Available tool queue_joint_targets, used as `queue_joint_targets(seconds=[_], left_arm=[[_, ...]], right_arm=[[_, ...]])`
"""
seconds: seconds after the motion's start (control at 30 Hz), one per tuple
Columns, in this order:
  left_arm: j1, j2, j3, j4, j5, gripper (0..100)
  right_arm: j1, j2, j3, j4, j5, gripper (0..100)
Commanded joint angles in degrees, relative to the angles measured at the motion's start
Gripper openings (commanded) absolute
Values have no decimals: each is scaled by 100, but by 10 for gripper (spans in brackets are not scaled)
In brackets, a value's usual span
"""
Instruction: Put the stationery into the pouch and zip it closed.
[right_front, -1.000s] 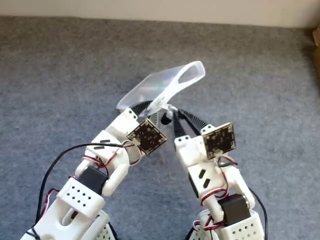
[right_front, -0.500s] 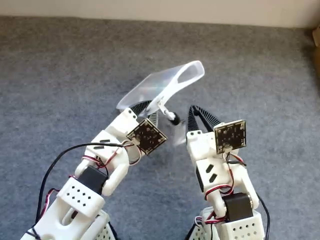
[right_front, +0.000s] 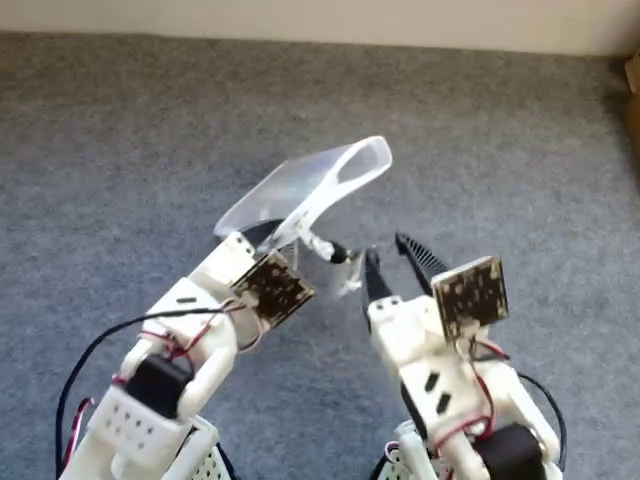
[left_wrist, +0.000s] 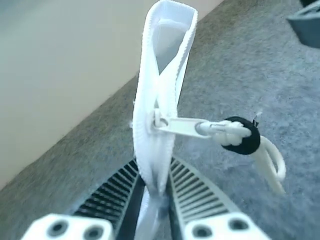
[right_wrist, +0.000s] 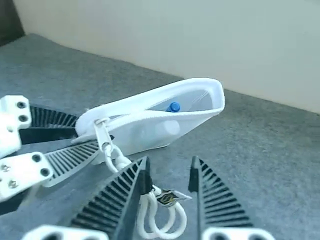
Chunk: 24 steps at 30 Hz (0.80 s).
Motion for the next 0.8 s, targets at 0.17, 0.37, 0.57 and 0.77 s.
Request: queue_joint_targets(seconds=[0.17,0.37,0.57,0.77], left_arm=[[-716,-1648,-374,1582,149,5],[-769,-2281,145,1705,422,5],[-778,-2440,356,1697,457,5],[-769,-2440,356,1723,492,5]], right_arm=[[-1912,31,-435,338,-149,146],[-2325,40,576,-523,158,146],[-2334,40,1112,-1024,202,146],[-2334,813,1112,-1191,167,205]])
